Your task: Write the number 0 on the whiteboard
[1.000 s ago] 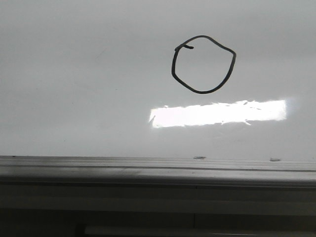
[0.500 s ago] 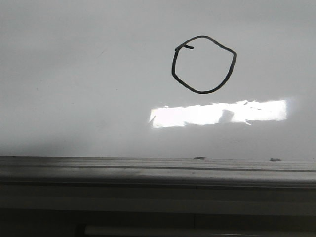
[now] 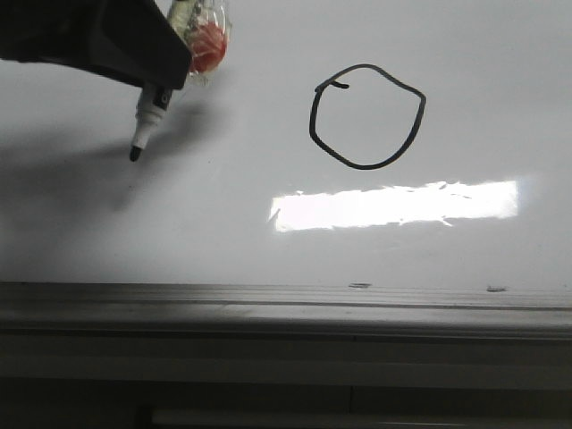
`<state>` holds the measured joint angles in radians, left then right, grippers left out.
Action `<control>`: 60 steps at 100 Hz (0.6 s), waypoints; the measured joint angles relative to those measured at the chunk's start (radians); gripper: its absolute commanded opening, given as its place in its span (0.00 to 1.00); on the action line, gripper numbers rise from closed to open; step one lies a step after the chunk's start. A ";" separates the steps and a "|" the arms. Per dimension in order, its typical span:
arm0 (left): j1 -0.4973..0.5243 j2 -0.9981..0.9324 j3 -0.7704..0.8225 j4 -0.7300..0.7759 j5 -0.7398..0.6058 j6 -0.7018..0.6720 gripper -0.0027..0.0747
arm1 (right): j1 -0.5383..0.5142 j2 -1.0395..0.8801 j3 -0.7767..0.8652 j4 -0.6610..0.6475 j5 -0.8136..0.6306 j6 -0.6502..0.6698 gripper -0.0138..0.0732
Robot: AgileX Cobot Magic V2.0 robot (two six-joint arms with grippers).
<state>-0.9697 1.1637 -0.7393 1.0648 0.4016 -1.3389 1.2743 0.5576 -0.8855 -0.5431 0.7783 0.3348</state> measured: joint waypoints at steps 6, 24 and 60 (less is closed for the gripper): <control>0.039 0.030 0.000 0.002 -0.028 -0.016 0.01 | 0.000 -0.002 0.021 0.000 0.000 0.016 0.09; 0.088 0.080 -0.004 0.013 -0.070 -0.033 0.01 | 0.000 -0.002 0.056 0.000 -0.006 0.034 0.09; 0.088 0.109 -0.011 0.025 -0.104 -0.034 0.01 | 0.000 -0.002 0.059 0.000 -0.020 0.039 0.09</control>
<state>-0.8813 1.2724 -0.7499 1.0894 0.2975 -1.3729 1.2743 0.5559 -0.8267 -0.5431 0.7582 0.3740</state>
